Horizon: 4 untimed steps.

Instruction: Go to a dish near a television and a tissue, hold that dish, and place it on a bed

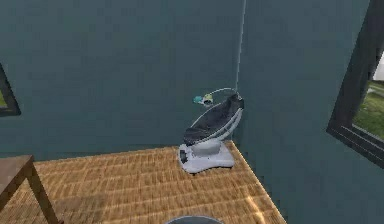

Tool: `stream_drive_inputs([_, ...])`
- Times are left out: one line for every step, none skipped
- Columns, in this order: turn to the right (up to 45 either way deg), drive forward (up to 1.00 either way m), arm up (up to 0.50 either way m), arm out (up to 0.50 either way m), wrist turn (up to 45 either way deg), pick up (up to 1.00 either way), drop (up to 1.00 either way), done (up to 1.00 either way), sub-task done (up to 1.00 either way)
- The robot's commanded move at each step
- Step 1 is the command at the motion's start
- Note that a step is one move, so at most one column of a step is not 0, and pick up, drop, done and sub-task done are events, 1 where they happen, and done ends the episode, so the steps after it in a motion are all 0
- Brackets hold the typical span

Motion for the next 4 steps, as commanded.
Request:
stream_drive_inputs([45.0, 0.00, 0.00, 0.00, 0.0, 0.00, 0.00, 0.00, 0.00])
stream_drive_inputs([6.0, 0.00, 0.00, 0.00, 0.0, 0.00, 0.00, 0.00, 0.00])
stream_drive_inputs([0.0, 0.10, 0.00, 0.00, 0.0, 0.00, 0.00, 0.00, 0.00])
stream_drive_inputs([-45.0, 0.00, 0.00, 0.00, 0.0, 0.00, 0.00, 0.00, 0.00])
